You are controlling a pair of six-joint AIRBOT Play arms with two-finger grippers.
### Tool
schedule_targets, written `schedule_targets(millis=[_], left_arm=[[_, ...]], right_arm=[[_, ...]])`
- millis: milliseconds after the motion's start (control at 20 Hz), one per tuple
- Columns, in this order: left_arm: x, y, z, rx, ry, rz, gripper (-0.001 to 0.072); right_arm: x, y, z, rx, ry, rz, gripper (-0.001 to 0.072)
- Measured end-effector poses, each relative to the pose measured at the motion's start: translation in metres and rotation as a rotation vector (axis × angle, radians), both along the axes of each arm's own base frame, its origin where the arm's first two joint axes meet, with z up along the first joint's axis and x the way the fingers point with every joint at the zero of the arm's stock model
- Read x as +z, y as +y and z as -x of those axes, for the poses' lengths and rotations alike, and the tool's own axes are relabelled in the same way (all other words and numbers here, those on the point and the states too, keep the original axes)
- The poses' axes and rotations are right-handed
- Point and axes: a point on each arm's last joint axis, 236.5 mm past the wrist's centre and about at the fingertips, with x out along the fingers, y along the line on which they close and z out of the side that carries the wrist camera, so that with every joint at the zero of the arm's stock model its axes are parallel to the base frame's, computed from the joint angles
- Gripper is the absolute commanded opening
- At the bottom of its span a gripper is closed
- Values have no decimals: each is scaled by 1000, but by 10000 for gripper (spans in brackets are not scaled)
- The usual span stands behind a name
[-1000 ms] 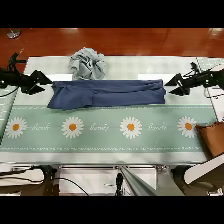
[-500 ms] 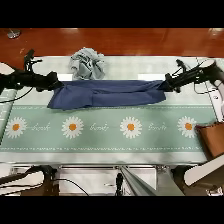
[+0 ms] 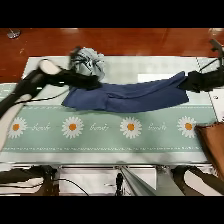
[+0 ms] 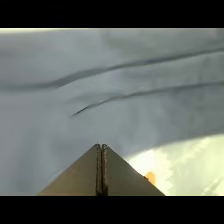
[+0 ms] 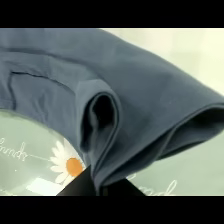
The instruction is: Fold the shirts.
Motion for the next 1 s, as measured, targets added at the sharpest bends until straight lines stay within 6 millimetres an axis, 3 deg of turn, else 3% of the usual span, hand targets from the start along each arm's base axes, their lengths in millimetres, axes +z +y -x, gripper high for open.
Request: schedule_targets(millis=[150,250,400,600,700,800,900,1000], left_arm=[[-5,-71,-2,-86,-20,21,20],[-16,-113,9,-152,11,15,20],[-41,-165,41,-261,70,-9,20],[-71,-215,99,-364,162,-31,23],[-73,-230,123,-409,193,-28,22],[-63,-232,120,-415,185,-15,22],[-43,-218,97,-391,176,6,22],[-17,-184,57,-333,143,19,22]], right_arm=[[22,8,30,-30,-69,7,20],[37,12,42,-42,-120,4,19],[54,21,53,-45,-171,-15,20],[63,26,58,-47,-200,-31,20],[64,27,60,-48,-202,-36,20],[65,29,62,-42,-199,-42,20],[66,32,64,-35,-196,-53,20],[71,39,64,-25,-203,-88,20]])
